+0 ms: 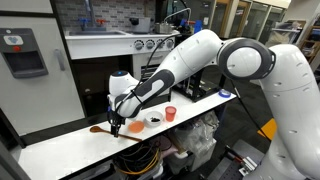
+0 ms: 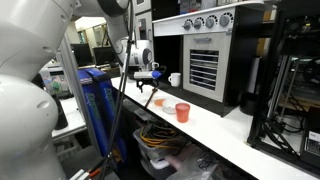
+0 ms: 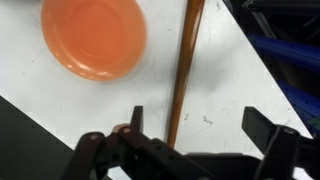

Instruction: Use the wooden spoon to mix the contents of the white bowl

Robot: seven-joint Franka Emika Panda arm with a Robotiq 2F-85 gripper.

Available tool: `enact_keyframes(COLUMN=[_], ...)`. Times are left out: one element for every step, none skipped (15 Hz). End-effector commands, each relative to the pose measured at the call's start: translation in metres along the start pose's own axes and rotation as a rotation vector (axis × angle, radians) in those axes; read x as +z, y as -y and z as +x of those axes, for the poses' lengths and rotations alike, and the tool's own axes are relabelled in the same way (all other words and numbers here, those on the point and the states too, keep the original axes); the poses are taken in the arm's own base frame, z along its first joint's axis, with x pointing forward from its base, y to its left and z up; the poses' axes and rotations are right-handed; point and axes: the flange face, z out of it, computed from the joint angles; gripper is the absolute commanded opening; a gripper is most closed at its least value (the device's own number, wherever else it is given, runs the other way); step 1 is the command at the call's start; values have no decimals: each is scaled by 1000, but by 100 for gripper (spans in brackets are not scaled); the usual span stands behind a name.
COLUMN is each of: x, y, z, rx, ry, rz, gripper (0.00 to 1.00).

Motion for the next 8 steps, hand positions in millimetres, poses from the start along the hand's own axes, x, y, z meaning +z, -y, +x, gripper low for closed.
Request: enact_keyframes(x=[12,16,19,22,25,28,31,35], y=[6,7,8,8,7,6,4,2], z=[19,22,24,26,29,30,32,32], rx=[5,10,15,23,28,37,43,53], ry=[48,55,60,64,65,66,64,65], rz=[-25,-31,-33,-40,-45,-48,-48,-46], gripper=[100,100,100,100,100,100,100,100])
